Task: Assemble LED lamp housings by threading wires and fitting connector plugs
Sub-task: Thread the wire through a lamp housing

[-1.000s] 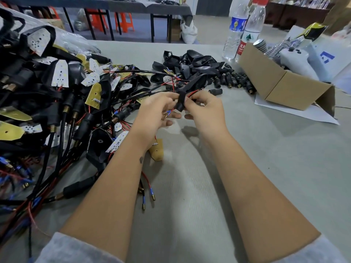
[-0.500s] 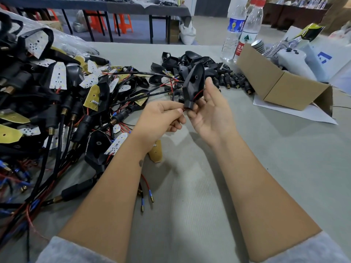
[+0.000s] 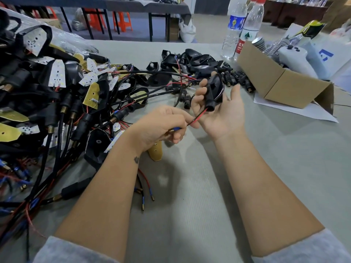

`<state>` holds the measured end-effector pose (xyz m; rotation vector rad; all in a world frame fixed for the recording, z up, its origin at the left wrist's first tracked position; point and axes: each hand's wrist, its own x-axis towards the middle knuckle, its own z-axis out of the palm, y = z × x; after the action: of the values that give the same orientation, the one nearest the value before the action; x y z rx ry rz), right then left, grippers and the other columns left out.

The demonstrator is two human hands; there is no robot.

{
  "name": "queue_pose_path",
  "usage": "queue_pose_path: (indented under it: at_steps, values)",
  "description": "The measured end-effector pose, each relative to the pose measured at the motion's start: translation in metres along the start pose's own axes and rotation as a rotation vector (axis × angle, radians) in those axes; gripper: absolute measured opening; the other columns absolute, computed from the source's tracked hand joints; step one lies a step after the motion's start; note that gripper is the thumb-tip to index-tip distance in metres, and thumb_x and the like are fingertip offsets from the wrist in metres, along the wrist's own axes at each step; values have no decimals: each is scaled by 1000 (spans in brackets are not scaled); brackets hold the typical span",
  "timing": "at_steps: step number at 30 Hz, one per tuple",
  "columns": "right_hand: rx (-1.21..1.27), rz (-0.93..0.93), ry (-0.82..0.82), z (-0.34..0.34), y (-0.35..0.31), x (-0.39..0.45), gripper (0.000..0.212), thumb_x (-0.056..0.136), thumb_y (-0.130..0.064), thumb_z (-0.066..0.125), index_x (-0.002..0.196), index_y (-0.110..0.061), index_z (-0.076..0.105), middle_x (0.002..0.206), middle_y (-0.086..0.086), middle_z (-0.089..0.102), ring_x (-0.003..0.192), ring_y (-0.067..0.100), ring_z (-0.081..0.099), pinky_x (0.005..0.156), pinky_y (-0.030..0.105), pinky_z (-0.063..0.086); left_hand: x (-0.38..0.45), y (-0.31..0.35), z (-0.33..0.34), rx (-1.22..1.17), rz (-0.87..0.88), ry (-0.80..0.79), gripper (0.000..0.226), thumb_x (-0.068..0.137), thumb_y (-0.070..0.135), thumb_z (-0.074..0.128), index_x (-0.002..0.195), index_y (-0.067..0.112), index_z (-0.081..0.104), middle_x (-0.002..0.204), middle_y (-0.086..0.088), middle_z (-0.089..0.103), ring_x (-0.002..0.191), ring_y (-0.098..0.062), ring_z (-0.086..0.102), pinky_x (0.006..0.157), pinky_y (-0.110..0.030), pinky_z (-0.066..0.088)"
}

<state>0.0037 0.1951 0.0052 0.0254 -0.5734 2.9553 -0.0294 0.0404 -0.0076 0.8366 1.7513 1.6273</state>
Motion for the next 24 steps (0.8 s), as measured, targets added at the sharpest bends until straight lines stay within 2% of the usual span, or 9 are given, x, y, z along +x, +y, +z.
queue_pose_path:
  at_steps: [4,8,10,12,16,18,21,23,24]
  values:
    - [56,-19,78,-1,-8,2,55,102,-53,26,103,-13,64,73,7,61,50,16,55,50,18,47,-3,0,-2,24,-54,-191,32,72,9,45,71,17,76,46,-2,52,45,-14,48,53,-29,33]
    - [-254,-109,73,2,-17,3,40,104,-42,29,106,-22,63,66,2,57,45,12,47,43,17,41,-3,2,1,28,-90,-213,31,75,8,48,74,17,78,67,-4,70,61,-12,64,56,-21,51]
    - [-345,-160,12,5,-19,2,39,104,-41,31,105,-22,65,68,3,57,47,14,47,44,19,41,-2,2,2,-46,-74,-130,27,85,6,51,88,12,77,84,-6,75,77,-14,69,63,-22,55]
    - [-401,-121,55,4,-16,1,40,103,-41,32,100,-18,64,67,5,57,46,15,47,44,20,41,1,3,3,-106,-70,9,28,96,8,45,102,12,72,95,-6,75,88,-17,69,69,-26,57]
    - [-861,126,291,-4,-4,-1,39,104,-40,35,96,-12,60,65,10,56,37,16,45,35,16,35,12,1,3,-110,-39,530,29,95,1,43,99,15,68,104,-5,70,103,-15,64,82,-27,57]
    - [-1083,230,215,-4,-3,-2,40,103,-39,38,102,-8,63,63,13,58,35,18,46,33,17,33,15,-1,-6,-203,-36,713,26,95,1,44,105,15,64,114,-7,64,112,-17,59,89,-26,54]
    - [-1218,373,-11,-1,-5,-7,42,102,-39,40,96,-12,72,60,13,62,34,17,47,33,19,36,15,-5,-16,-304,-31,753,28,97,7,44,120,15,59,116,-2,57,112,-11,54,100,-29,46]
    - [-1160,478,-149,0,-7,-11,40,99,-39,43,98,-12,73,60,13,60,36,16,49,34,19,37,17,-4,-14,-307,-32,741,21,98,10,42,98,19,60,104,3,55,101,-8,52,101,-31,44]
    - [-1118,517,-210,0,-7,-14,39,96,-39,45,102,-11,72,59,13,59,36,16,49,35,18,37,17,-4,-13,-307,-35,742,21,99,12,41,93,21,59,106,4,56,104,-8,53,102,-32,44]
